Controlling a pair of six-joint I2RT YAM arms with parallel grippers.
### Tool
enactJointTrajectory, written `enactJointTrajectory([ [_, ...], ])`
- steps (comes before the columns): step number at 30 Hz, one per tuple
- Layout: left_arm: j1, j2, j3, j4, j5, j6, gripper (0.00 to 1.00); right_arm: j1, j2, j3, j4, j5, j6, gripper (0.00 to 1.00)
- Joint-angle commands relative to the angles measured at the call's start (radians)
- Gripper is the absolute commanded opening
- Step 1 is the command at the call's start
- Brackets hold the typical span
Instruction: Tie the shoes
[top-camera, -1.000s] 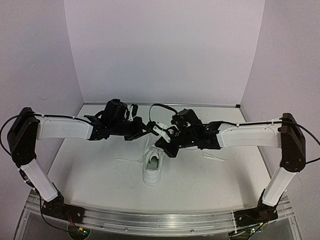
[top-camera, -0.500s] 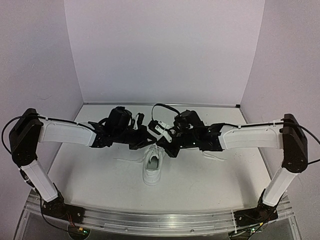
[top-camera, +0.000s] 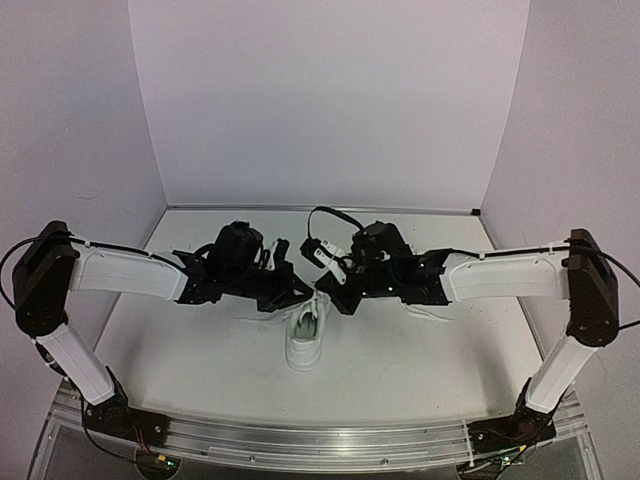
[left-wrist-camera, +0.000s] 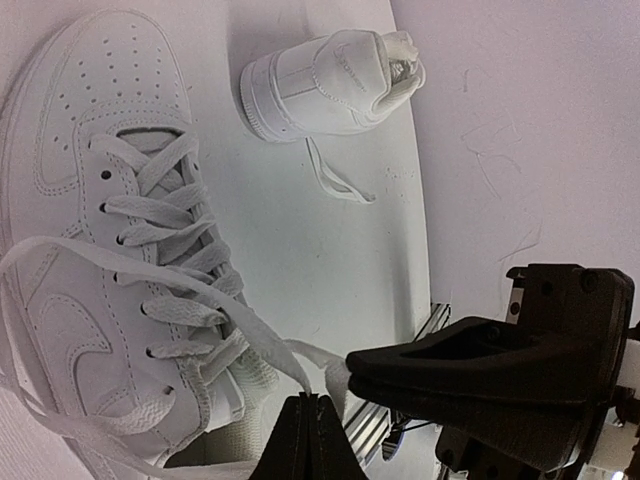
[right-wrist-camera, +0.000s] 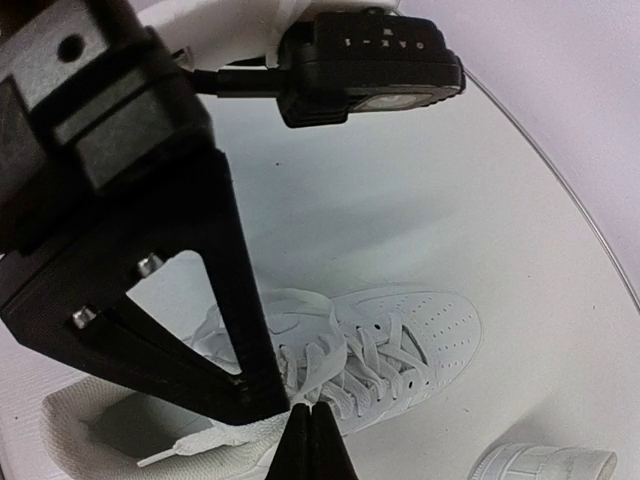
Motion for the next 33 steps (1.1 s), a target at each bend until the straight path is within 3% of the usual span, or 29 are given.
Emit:
enactJointTrajectory([
  [1,-0.011,-0.035,-0.01,0.025,0.045,-0.026,0.0,0.006,-0.056,-0.024,0.045,0.005,0.065,0.08],
  [8,-0.013,-0.009,0.0,0.055,0.058,-0.043,0.0,0.005,-0.13,-0.099,0.044,-0.038,0.235,0.4],
  [14,-0.012,0.004,-0.001,0.077,0.066,-0.055,0.0,0.005,-0.222,-0.171,0.043,-0.085,0.439,0.42],
  [20,-0.012,0.013,-0.009,0.11,0.07,-0.068,0.0,0.01,-0.171,-0.204,0.118,-0.197,0.609,0.43],
  [28,-0.012,-0.005,-0.024,0.123,0.064,-0.071,0.0,0.019,-0.092,-0.175,0.143,-0.211,0.638,0.42],
  [33,-0.013,-0.02,-0.029,0.124,0.058,-0.067,0.0,0.019,-0.043,-0.147,0.144,-0.224,0.632,0.36],
])
